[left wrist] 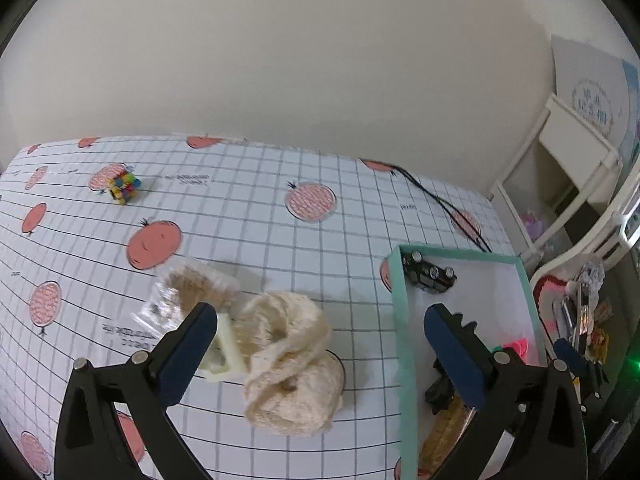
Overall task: Organize objects
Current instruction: 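Move both open tools back to the cream clip and lace scrunchie, then grasp the cream claw clip with the left tool while the right tool grasps the lace scrunchie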
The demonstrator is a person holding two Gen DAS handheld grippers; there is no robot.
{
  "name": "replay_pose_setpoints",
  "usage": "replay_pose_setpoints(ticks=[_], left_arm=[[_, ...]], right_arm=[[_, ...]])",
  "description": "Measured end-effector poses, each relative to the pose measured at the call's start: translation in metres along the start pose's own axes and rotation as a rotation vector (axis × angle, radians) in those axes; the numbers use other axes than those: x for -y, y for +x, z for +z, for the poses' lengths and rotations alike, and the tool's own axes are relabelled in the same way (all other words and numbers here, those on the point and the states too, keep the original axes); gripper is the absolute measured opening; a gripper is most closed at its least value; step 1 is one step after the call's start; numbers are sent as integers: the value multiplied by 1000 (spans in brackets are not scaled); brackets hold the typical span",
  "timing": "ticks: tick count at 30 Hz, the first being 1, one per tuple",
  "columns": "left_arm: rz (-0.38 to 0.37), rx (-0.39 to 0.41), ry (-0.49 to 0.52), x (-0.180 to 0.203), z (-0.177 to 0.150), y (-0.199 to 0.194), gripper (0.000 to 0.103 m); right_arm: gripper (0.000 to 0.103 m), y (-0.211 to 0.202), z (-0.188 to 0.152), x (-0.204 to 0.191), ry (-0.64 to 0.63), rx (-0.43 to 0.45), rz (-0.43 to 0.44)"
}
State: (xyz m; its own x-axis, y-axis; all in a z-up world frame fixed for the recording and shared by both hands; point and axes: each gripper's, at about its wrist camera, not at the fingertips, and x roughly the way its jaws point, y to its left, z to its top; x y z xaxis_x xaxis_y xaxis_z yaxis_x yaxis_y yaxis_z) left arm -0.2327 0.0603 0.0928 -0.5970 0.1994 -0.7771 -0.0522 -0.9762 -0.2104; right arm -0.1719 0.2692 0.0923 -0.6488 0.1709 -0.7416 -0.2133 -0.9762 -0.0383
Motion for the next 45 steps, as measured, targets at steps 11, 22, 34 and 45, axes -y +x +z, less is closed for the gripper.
replay_pose_setpoints(ticks=[11,22,34,45], left_arm=[[83,43,-143,-79,11,-23,103],[76,-43,-226,-128,0,3,103],[1,-145,-171,-110,-12,38,103],[-7,-216,-172,-101,-21,60,82]], right_arm=[[103,-20,11,-54,-30,74,187],[103,-5,0,-130,-159,1,317],[89,35,-23,-150,-165,-143,322],[79,46,-35,-155,-172,-181,340]])
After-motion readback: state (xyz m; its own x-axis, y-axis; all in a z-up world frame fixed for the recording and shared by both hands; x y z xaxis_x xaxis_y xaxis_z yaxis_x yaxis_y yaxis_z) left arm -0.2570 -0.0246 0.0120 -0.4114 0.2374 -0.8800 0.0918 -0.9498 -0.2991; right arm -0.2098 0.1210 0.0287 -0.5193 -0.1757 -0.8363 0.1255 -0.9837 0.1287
